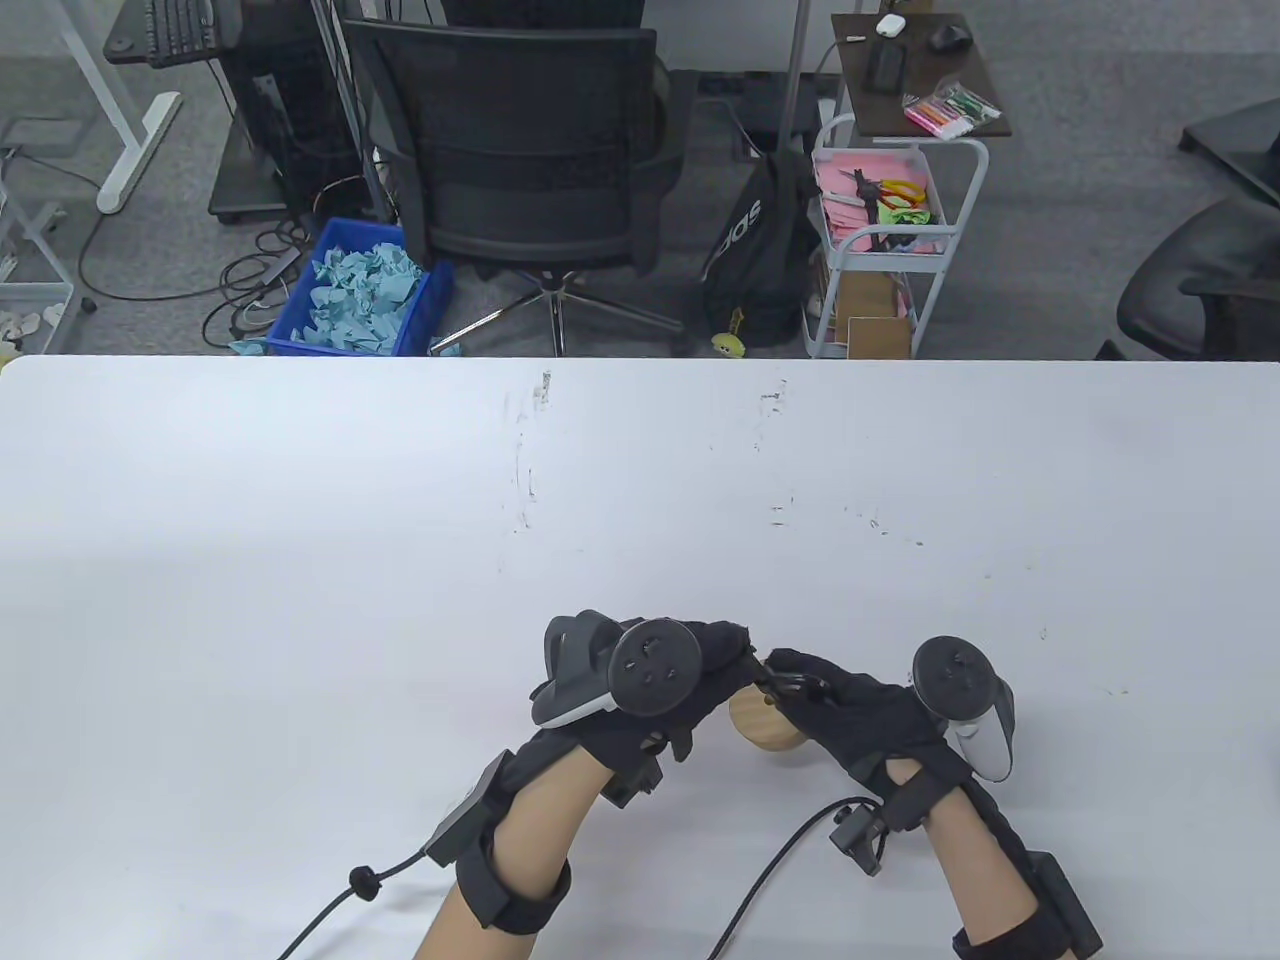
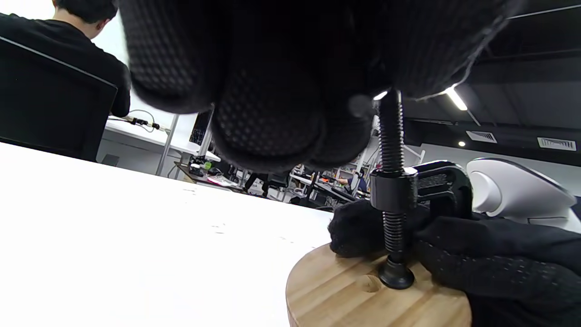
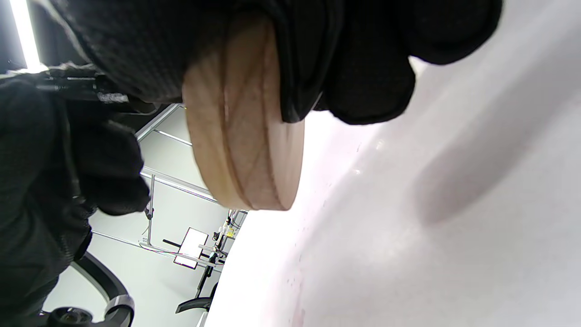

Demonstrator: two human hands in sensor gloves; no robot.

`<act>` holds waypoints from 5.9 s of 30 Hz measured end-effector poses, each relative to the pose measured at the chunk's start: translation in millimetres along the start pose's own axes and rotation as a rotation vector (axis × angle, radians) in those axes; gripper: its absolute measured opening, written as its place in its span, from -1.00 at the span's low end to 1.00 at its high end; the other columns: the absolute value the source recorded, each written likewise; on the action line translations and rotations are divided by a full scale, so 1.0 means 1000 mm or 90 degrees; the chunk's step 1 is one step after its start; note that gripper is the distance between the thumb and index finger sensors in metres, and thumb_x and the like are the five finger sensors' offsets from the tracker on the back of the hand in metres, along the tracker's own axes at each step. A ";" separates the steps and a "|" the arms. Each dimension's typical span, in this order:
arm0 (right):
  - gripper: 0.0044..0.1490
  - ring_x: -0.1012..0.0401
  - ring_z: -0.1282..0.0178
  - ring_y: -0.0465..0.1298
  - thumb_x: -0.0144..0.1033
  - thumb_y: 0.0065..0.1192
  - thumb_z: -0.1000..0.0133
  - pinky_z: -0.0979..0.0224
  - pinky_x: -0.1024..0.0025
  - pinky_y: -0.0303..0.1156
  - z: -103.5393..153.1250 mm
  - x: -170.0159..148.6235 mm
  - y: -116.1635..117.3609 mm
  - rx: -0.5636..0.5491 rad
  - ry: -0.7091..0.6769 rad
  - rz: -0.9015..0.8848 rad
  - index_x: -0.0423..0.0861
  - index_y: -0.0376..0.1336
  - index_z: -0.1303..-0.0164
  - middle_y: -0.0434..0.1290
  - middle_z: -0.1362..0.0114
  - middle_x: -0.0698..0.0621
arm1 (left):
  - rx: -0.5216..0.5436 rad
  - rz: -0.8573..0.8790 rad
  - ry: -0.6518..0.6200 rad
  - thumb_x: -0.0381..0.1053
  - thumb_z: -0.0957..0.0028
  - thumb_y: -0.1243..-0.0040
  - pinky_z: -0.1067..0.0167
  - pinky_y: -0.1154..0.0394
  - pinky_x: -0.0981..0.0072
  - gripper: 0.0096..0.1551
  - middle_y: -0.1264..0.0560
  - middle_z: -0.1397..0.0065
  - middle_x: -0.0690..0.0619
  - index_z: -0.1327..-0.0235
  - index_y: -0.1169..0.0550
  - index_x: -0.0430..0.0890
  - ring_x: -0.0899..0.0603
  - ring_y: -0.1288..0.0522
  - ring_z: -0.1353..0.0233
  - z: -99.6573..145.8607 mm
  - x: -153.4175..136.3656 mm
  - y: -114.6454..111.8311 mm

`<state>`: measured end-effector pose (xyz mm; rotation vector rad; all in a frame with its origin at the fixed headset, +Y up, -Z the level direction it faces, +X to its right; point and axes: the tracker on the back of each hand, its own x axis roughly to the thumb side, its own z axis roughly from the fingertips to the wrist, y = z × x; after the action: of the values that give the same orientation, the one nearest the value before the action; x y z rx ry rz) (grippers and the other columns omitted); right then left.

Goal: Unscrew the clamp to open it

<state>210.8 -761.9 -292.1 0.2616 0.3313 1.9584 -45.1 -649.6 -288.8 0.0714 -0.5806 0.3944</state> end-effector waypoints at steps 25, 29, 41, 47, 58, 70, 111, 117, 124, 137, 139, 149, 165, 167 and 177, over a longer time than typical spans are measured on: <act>-0.38 0.14 -0.03 0.59 0.07 0.32 0.01 -0.18 -0.01 0.38 0.000 0.005 0.008 0.028 -0.002 0.029 0.31 0.32 -0.32 0.34 -0.31 -0.19 | 0.009 -0.018 0.022 0.39 -0.03 -0.13 -0.01 -0.66 0.24 -0.52 -0.71 -0.03 0.11 -0.01 -0.68 0.17 0.02 -0.74 0.07 -0.003 0.000 -0.009; -0.38 0.15 -0.02 0.60 0.07 0.32 0.01 -0.17 0.00 0.39 0.001 0.006 0.011 0.039 -0.006 0.033 0.32 0.33 -0.31 0.35 -0.30 -0.18 | 0.023 -0.023 0.033 0.41 -0.05 -0.10 0.23 -0.67 0.32 -0.55 -0.74 0.29 0.11 0.31 -0.74 0.12 0.06 -0.72 0.34 -0.003 -0.002 -0.010; -0.38 0.11 -0.04 0.58 0.04 0.33 0.02 -0.17 -0.03 0.37 0.001 0.003 0.008 0.031 0.010 0.010 0.29 0.34 -0.30 0.35 -0.30 -0.20 | 0.052 -0.030 0.032 0.52 0.02 -0.06 -0.25 -0.59 0.15 -0.32 -0.65 -0.22 0.13 -0.20 -0.58 0.17 -0.03 -0.69 -0.15 0.003 -0.004 0.001; -0.38 0.11 -0.04 0.58 0.04 0.34 0.02 -0.17 -0.04 0.37 0.001 0.003 0.007 0.033 0.011 0.002 0.28 0.34 -0.30 0.34 -0.30 -0.20 | -0.030 0.069 -0.051 0.29 -0.01 -0.29 -0.57 -0.29 -0.18 -0.27 -0.29 -0.70 0.12 -0.50 -0.38 0.27 -0.16 -0.39 -0.65 0.003 0.002 0.001; -0.38 0.11 -0.03 0.58 0.04 0.34 0.02 -0.17 -0.03 0.37 0.001 0.003 0.007 0.033 0.006 0.009 0.28 0.35 -0.30 0.35 -0.30 -0.20 | -0.041 -0.053 0.004 0.28 0.01 -0.29 -0.51 -0.39 -0.09 -0.38 -0.49 -0.54 0.13 -0.37 -0.51 0.24 -0.14 -0.52 -0.53 0.000 0.001 -0.004; -0.39 0.10 -0.02 0.59 0.01 0.35 0.02 -0.18 -0.06 0.35 0.001 0.001 0.004 0.029 0.019 0.006 0.27 0.36 -0.30 0.34 -0.30 -0.24 | 0.003 -0.032 0.021 0.28 0.03 -0.30 0.17 -0.68 0.33 -0.55 -0.76 0.29 0.13 0.10 -0.73 0.01 0.09 -0.73 0.36 -0.002 -0.004 -0.005; -0.41 0.13 -0.02 0.60 0.02 0.34 0.02 -0.18 -0.04 0.37 0.000 0.003 0.009 0.052 -0.012 0.019 0.29 0.36 -0.28 0.35 -0.30 -0.21 | 0.040 -0.032 0.039 0.45 -0.02 -0.14 0.15 -0.67 0.32 -0.45 -0.74 0.12 0.11 0.04 -0.68 0.09 0.06 -0.76 0.22 0.001 0.000 0.000; -0.41 0.11 -0.02 0.59 0.00 0.35 0.02 -0.19 -0.05 0.36 0.000 0.001 0.005 0.040 -0.008 -0.003 0.28 0.37 -0.28 0.34 -0.30 -0.22 | 0.026 0.051 -0.041 0.32 -0.03 -0.28 -0.37 -0.53 0.06 -0.36 -0.52 -0.46 0.17 -0.40 -0.44 0.23 -0.05 -0.59 -0.45 0.003 0.009 -0.001; -0.40 0.12 -0.02 0.59 0.00 0.35 0.02 -0.19 -0.05 0.36 0.000 0.000 0.003 0.041 -0.015 -0.002 0.28 0.36 -0.28 0.34 -0.30 -0.22 | -0.041 -0.018 -0.035 0.25 0.00 -0.35 -0.50 -0.43 -0.08 -0.34 -0.48 -0.55 0.23 -0.41 -0.44 0.29 -0.06 -0.48 -0.61 -0.001 0.008 -0.009; -0.41 0.11 -0.02 0.59 -0.02 0.36 0.02 -0.19 -0.06 0.36 0.001 0.001 0.001 0.032 -0.018 0.023 0.27 0.37 -0.27 0.34 -0.30 -0.22 | -0.032 -0.017 0.002 0.23 -0.04 -0.27 -0.21 -0.62 0.15 -0.50 -0.71 -0.17 0.17 -0.26 -0.59 0.20 0.01 -0.77 -0.04 -0.001 0.001 -0.003; -0.41 0.11 -0.02 0.59 -0.02 0.36 0.02 -0.19 -0.06 0.35 0.001 0.001 0.001 0.032 -0.017 0.024 0.27 0.37 -0.27 0.34 -0.30 -0.23 | -0.011 -0.007 0.002 0.21 0.00 -0.32 -0.08 -0.66 0.23 -0.50 -0.74 -0.05 0.16 -0.21 -0.62 0.15 0.07 -0.78 0.14 -0.001 -0.001 -0.003; -0.41 0.12 -0.02 0.59 -0.01 0.35 0.02 -0.19 -0.05 0.36 0.001 0.002 -0.001 0.025 -0.020 0.016 0.28 0.37 -0.28 0.34 -0.31 -0.21 | -0.024 0.012 -0.003 0.20 -0.03 -0.29 -0.19 -0.64 0.17 -0.46 -0.71 -0.16 0.17 -0.31 -0.56 0.17 0.03 -0.79 -0.03 -0.001 -0.003 0.001; -0.41 0.14 -0.01 0.60 0.01 0.34 0.02 -0.18 -0.03 0.37 0.002 0.001 -0.003 0.014 -0.029 0.006 0.30 0.36 -0.28 0.35 -0.30 -0.21 | -0.044 0.047 -0.038 0.23 0.11 -0.45 -0.39 -0.52 0.04 -0.15 -0.48 -0.54 0.12 -0.51 -0.37 0.31 -0.07 -0.61 -0.43 0.001 -0.002 0.002; -0.41 0.14 -0.01 0.60 0.01 0.34 0.02 -0.18 -0.03 0.38 0.002 0.002 -0.002 0.021 -0.031 0.009 0.30 0.36 -0.28 0.35 -0.30 -0.21 | -0.049 0.033 -0.038 0.29 0.14 -0.43 -0.35 -0.53 0.08 -0.21 -0.50 -0.52 0.11 -0.44 -0.45 0.29 -0.06 -0.63 -0.39 0.001 0.002 0.000; -0.41 0.15 0.00 0.61 0.02 0.34 0.02 -0.17 -0.03 0.38 0.001 0.006 0.010 0.062 -0.039 0.039 0.30 0.36 -0.27 0.36 -0.30 -0.17 | 0.059 -0.012 -0.008 0.35 0.03 -0.30 0.22 -0.68 0.35 -0.57 -0.76 0.37 0.16 0.21 -0.75 0.05 0.11 -0.74 0.40 0.001 0.001 -0.004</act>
<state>199.7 -759.9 -287.1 0.3977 0.3826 1.9927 -43.1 -653.0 -287.3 0.1676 -0.5742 0.4029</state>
